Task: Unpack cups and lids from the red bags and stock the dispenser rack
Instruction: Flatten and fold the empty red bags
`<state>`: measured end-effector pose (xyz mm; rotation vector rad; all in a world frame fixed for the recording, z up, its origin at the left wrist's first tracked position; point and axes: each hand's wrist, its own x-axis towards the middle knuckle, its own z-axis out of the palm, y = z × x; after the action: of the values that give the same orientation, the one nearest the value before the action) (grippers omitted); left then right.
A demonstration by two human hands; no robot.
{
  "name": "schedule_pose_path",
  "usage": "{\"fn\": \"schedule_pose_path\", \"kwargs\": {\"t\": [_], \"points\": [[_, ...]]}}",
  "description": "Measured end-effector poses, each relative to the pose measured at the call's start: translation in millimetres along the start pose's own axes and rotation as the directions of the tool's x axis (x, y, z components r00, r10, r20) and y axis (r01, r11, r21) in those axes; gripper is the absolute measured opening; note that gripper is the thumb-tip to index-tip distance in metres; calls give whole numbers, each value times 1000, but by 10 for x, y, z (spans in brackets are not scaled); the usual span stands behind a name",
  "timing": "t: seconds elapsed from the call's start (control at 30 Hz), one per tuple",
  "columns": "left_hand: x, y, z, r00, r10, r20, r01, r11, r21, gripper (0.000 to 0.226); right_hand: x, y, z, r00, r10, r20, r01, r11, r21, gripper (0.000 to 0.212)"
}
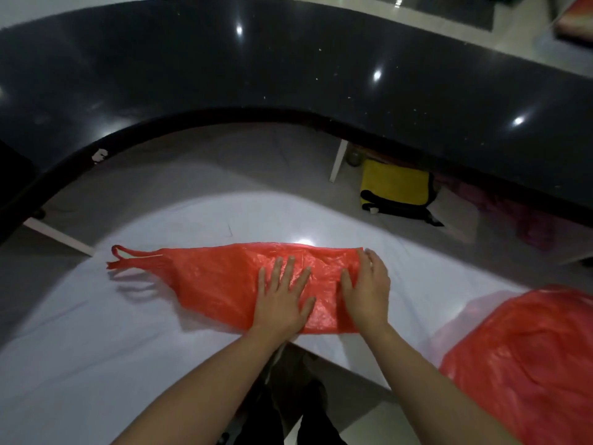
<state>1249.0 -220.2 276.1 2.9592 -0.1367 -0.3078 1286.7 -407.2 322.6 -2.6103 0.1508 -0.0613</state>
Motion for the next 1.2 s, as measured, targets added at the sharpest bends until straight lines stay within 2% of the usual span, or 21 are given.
{"fn": "schedule_pose_path", "kwargs": {"t": [0.03,0.1,0.17,0.2,0.33,0.57,0.83,1.1,1.2], "points": [[-1,13,9,1000,-2,-10,2,1000,-7,67,-12,-67,50,992,-123,38,123,992,-3,49],[-10,20,17,1000,2,-17,-2,1000,-1,65,-53,-185,211,934,-284,218,298,954,-35,53],[-14,-12,16,1000,2,-17,-2,1000,14,61,-97,-203,385,879,-272,392,343,931,-123,58],[-17,-53,13,1000,-1,-18,1,1000,14,60,-110,-174,453,872,-238,428,341,922,-183,59],[-60,-392,-46,999,-51,-16,51,999,-8,57,-150,-61,539,897,-220,384,340,897,-282,60],[-324,-1326,-194,979,-166,-116,169,986,12,58,-157,-50,547,906,-222,361,342,886,-314,59],[-577,-2279,-304,934,-340,-107,334,940,-71,59,-175,-53,559,919,-224,324,330,886,-325,58],[-667,-2516,-445,892,-452,-26,449,890,-83,62,-166,-67,519,909,-205,362,327,890,-317,59],[-639,-2455,-570,895,-435,-95,428,900,-83,61,-128,-121,477,897,-187,400,316,905,-285,59]]}}
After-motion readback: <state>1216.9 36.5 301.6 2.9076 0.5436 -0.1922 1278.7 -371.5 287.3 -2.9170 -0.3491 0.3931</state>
